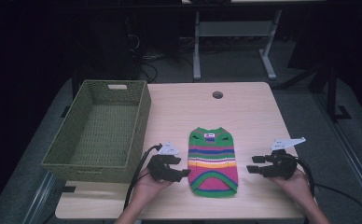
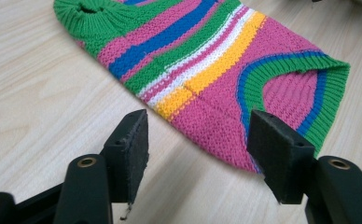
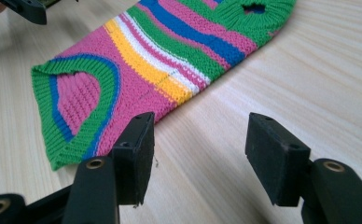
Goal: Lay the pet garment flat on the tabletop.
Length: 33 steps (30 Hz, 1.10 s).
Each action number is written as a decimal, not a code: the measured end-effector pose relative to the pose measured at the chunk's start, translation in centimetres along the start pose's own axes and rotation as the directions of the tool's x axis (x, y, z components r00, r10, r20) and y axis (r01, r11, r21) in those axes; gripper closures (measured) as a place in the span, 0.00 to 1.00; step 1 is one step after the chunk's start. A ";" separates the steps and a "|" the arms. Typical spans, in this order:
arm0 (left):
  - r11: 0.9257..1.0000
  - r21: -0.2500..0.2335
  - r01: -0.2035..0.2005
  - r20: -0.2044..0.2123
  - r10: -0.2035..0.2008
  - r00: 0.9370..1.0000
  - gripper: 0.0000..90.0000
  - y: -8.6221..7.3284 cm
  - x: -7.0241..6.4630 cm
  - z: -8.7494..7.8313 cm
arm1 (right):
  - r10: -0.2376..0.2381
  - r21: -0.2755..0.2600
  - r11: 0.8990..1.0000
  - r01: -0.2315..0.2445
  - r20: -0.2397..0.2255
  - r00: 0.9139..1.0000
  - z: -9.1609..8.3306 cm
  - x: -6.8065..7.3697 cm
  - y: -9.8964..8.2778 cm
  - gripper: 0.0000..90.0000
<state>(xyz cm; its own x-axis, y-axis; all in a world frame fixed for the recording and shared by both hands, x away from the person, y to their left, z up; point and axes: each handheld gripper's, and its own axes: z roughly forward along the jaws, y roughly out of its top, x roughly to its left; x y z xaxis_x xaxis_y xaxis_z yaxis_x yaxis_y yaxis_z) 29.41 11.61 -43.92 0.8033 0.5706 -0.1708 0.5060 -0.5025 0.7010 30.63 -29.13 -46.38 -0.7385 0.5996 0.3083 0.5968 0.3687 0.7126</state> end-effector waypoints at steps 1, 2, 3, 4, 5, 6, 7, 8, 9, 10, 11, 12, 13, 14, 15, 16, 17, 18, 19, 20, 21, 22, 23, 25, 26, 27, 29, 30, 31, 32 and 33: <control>1.000 -0.003 0.002 0.000 -0.002 1.000 0.41 -0.1 0.0 -0.1 | 0.001 0.006 1.000 -0.001 0.002 1.000 -0.1 0.0 -0.1 0.45; 1.000 -0.006 0.005 -0.001 -0.005 1.000 0.41 -0.2 0.0 -0.2 | 0.002 0.011 1.000 -0.002 0.004 1.000 -0.1 0.0 -0.2 0.45; 1.000 -0.008 0.009 -0.003 -0.009 1.000 0.40 -0.4 0.0 -0.3 | 0.003 0.008 1.000 -0.003 0.004 1.000 -0.2 0.0 -0.2 0.44; 1.000 -0.009 0.009 -0.003 -0.009 1.000 0.40 -0.5 0.0 -0.4 | -0.001 0.007 1.000 0.001 0.006 1.000 -0.3 0.0 -0.3 0.43; 1.000 -0.009 0.013 -0.007 -0.013 1.000 0.39 -0.6 -0.1 -0.4 | 0.008 0.005 1.000 -0.008 0.004 1.000 -0.3 0.0 -0.4 0.42; 1.000 -0.008 0.010 -0.009 -0.010 1.000 0.39 -0.7 -0.1 -0.5 | 0.010 0.008 1.000 -0.010 0.006 1.000 -0.3 0.0 -0.5 0.41; 1.000 -0.014 0.015 -0.008 -0.015 1.000 0.38 -0.8 -0.1 -0.6 | 0.006 0.004 1.000 -0.006 0.008 1.000 -0.3 -0.1 -0.6 0.41; 1.000 -0.009 0.011 -0.008 -0.011 1.000 0.38 -0.9 -0.2 -0.7 | 0.011 0.006 1.000 -0.011 0.009 1.000 -0.4 -0.1 -0.7 0.41; 1.000 -0.018 0.017 -0.007 -0.017 1.000 0.38 -1.0 -0.2 -0.7 | 0.014 0.008 1.000 -0.014 0.011 1.000 -0.4 0.0 -0.7 0.41; 1.000 -0.016 0.018 -0.008 -0.019 1.000 0.38 -1.2 -0.3 -0.8 | 0.008 0.009 1.000 -0.008 0.017 1.000 -0.4 0.0 -0.8 0.40; 1.000 -0.016 0.016 -0.009 -0.017 1.000 0.37 -1.3 -0.3 -0.8 | 0.012 0.012 1.000 -0.012 0.020 1.000 -0.5 0.0 -0.9 0.40; 1.000 -0.008 0.014 -0.009 -0.014 1.000 0.36 -1.4 -0.3 -0.9 | 0.011 0.010 1.000 -0.011 0.018 1.000 -0.5 0.0 -1.0 0.40; 1.000 -0.012 0.019 -0.009 -0.020 1.000 0.35 -1.5 -0.4 -1.0 | 0.015 0.010 1.000 -0.015 0.017 1.000 -0.5 0.0 -1.1 0.40; 1.000 -0.010 0.018 -0.009 -0.018 1.000 0.35 -1.6 -0.5 -1.0 | 0.014 0.016 1.000 -0.015 0.021 1.000 -0.6 0.0 -1.2 0.39; 1.000 -0.017 0.021 -0.012 -0.021 1.000 0.34 -1.7 -0.6 -1.0 | 0.013 0.014 1.000 -0.013 0.021 1.000 -0.6 0.0 -1.3 0.39; 1.000 -0.019 0.021 -0.012 -0.021 1.000 0.34 -1.8 -0.6 -1.1 | 0.017 0.013 1.000 -0.018 0.021 1.000 -0.7 0.0 -1.4 0.39; 1.000 -0.021 0.019 -0.014 -0.019 1.000 0.34 -1.9 -0.7 -1.2 | 0.011 0.012 1.000 -0.012 0.018 1.000 -0.7 -0.1 -1.6 0.39; 1.000 -0.015 0.010 -0.017 -0.010 1.000 0.34 -2.0 -0.7 -1.3 | 0.016 0.014 1.000 -0.016 0.020 1.000 -0.8 0.0 -1.7 0.39; 1.000 -0.022 0.020 -0.015 -0.020 1.000 0.34 -2.1 -0.8 -1.3 | 0.017 0.014 1.000 -0.017 0.021 1.000 -0.8 -0.1 -1.9 0.38; 1.000 -0.018 0.015 -0.016 -0.015 1.000 0.34 -2.1 -0.8 -1.4 | 0.021 0.013 1.000 -0.021 0.019 1.000 -0.9 -0.1 -2.0 0.38; 1.000 -0.020 0.017 -0.018 -0.017 1.000 0.33 -2.2 -0.8 -1.5 | 0.025 0.012 1.000 -0.025 0.021 0.999 -0.9 0.0 -2.1 0.38; 0.999 -0.027 0.023 -0.020 -0.023 1.000 0.33 -2.3 -0.8 -1.5 | 0.022 0.012 1.000 -0.023 0.025 0.999 -1.0 0.0 -2.2 0.38; 1.000 -0.024 0.016 -0.024 -0.016 1.000 0.33 -2.3 -0.8 -1.6 | 0.025 0.011 1.000 -0.025 0.028 0.999 -1.0 0.0 -2.4 0.38; 0.999 -0.034 0.026 -0.025 -0.027 0.999 0.32 -2.5 -0.9 -1.6 | 0.026 0.010 1.000 -0.026 0.038 0.999 -1.1 0.0 -2.6 0.37; 0.999 -0.029 0.019 -0.026 -0.019 0.999 0.32 -2.6 -0.9 -1.7 | 0.028 0.008 1.000 -0.028 0.036 0.999 -1.2 -0.1 -2.7 0.37; 1.000 -0.028 0.012 -0.029 -0.013 1.000 0.32 -2.7 -0.9 -1.7 | 0.028 0.006 1.000 -0.029 0.037 0.999 -1.3 -0.1 -2.9 0.37; 0.999 -0.033 0.016 -0.028 -0.016 0.999 0.32 -2.9 -0.9 -1.8 | 0.030 -0.001 1.000 -0.030 0.044 0.999 -1.5 -0.1 -3.1 0.36; 0.999 -0.033 0.020 -0.026 -0.021 0.999 0.31 -3.0 -1.0 -1.8 | 0.028 -0.007 1.000 -0.028 0.049 0.998 -1.6 0.0 -3.2 0.36; 0.999 -0.032 0.008 -0.032 -0.009 0.999 0.31 -3.1 -1.0 -1.8 | 0.016 -0.018 1.000 -0.015 0.056 0.998 -1.8 0.1 -3.3 0.36; 0.999 -0.032 0.008 -0.037 -0.009 0.999 0.31 -3.2 -1.0 -1.9 | 0.014 -0.025 1.000 -0.013 0.057 0.998 -2.0 0.2 -3.4 0.36; 0.999 -0.042 0.010 -0.040 -0.012 0.999 0.31 -3.3 -1.1 -1.9 | 0.011 -0.034 0.999 -0.010 0.056 0.998 -2.1 0.4 -3.4 0.36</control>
<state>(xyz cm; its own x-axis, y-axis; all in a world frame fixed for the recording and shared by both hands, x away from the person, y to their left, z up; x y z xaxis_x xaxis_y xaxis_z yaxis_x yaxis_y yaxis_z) 26.29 13.89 -44.78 0.7840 0.6021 -0.1510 0.5005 -0.4692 0.7276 27.64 -31.70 -47.38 -0.7130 0.6424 0.2810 0.5930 0.3387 0.7305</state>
